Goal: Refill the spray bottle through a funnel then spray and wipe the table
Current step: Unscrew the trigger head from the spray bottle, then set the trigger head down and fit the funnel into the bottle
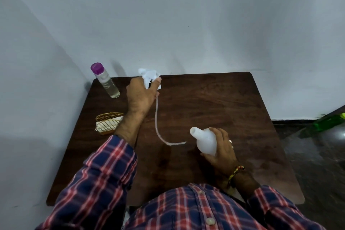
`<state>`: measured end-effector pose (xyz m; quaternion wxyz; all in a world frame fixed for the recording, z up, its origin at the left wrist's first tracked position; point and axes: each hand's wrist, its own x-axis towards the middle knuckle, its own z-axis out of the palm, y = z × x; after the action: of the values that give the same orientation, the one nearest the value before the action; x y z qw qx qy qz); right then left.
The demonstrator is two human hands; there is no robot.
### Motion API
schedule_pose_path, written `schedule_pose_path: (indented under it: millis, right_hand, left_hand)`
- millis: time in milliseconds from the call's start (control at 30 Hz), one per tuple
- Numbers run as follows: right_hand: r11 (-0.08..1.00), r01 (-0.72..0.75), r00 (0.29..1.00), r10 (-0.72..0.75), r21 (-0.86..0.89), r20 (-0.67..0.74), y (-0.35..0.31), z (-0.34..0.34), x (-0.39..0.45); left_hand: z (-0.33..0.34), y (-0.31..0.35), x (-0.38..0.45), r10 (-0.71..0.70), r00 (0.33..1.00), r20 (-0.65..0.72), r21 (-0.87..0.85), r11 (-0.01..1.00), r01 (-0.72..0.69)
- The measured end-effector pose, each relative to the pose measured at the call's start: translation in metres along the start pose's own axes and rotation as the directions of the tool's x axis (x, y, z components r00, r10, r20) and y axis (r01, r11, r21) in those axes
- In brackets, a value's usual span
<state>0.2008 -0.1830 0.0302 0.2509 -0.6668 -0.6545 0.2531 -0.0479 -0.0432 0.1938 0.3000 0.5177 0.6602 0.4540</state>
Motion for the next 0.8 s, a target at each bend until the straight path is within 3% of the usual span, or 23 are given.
schedule_pose_path:
  millis: [200, 400, 633, 800]
  right_hand:
    - [0.99, -0.056, 0.996, 0.065, 0.131, -0.061, -0.005, 0.003, 0.006]
    - [0.97, -0.183, 0.982, 0.189, 0.159, -0.019, -0.015, 0.015, 0.021]
    - [0.917, -0.318, 0.948, 0.307, 0.24, 0.083, -0.014, 0.039, 0.029]
    - [0.885, -0.381, 0.925, 0.363, 0.268, 0.114, -0.017, 0.05, 0.034]
  left_hand:
    - [-0.001, -0.063, -0.004, -0.051, 0.985, 0.164, 0.367, 0.93, -0.013]
    - [-0.015, -0.139, -0.026, -0.233, 0.941, 0.245, 0.526, 0.847, 0.073]
    - [-0.042, -0.202, -0.042, -0.508, 0.853, 0.12, 0.508, 0.77, 0.387]
    - [-0.059, -0.221, -0.048, -0.559, 0.829, 0.023, 0.452, 0.745, 0.49]
